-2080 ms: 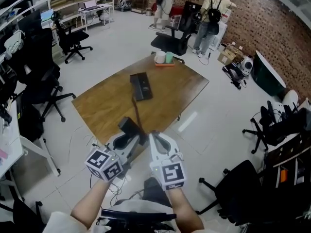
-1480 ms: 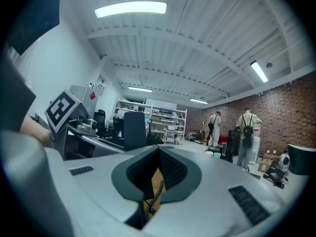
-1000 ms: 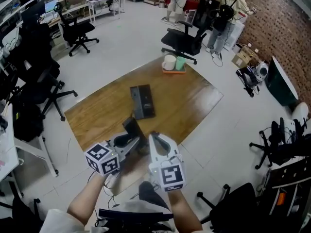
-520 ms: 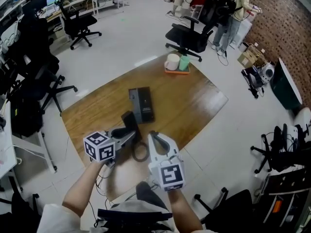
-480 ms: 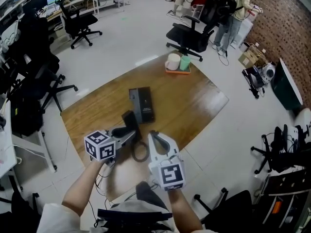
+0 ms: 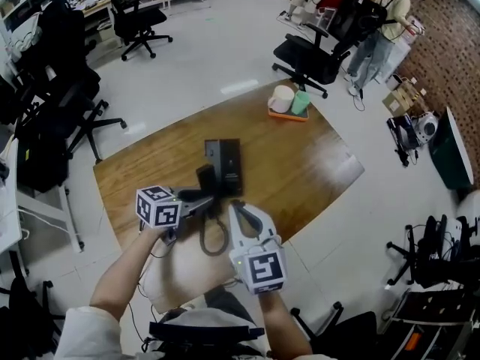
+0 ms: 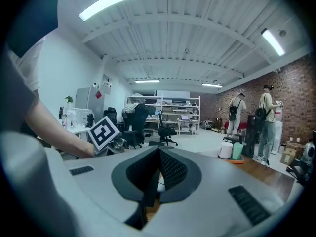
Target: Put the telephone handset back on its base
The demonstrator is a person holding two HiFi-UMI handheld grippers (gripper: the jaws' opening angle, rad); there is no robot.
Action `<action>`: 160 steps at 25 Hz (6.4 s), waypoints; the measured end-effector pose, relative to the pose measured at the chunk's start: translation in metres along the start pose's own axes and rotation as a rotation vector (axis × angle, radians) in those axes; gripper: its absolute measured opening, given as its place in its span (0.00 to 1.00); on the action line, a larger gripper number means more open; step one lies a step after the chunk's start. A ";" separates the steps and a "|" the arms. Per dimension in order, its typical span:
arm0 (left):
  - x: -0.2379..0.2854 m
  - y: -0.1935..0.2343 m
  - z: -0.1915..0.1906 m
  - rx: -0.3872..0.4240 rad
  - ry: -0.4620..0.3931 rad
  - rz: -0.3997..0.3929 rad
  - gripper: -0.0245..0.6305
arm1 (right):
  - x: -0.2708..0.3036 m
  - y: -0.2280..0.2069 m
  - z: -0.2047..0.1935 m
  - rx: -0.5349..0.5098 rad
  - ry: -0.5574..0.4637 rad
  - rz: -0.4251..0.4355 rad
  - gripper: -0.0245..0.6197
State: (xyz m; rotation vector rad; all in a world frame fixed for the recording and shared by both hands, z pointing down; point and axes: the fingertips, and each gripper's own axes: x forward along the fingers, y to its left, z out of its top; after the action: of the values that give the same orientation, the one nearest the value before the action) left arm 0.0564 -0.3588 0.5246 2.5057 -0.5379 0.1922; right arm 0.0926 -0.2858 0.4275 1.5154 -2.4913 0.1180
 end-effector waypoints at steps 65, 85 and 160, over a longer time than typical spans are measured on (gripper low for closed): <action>0.059 0.114 0.011 -0.451 0.159 -0.287 0.18 | 0.050 -0.035 -0.052 0.037 0.139 0.095 0.04; 0.044 0.118 0.010 -0.430 0.163 -0.216 0.43 | 0.049 -0.022 -0.047 0.060 0.126 0.096 0.04; -0.263 -0.284 -0.041 0.357 -0.475 0.164 0.04 | -0.190 0.224 0.021 -0.071 -0.128 -0.071 0.04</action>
State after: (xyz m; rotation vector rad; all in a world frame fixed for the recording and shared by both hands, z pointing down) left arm -0.0659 -0.0322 0.3519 2.8645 -0.9743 -0.2812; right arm -0.0249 -0.0211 0.3737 1.6276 -2.5048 -0.0807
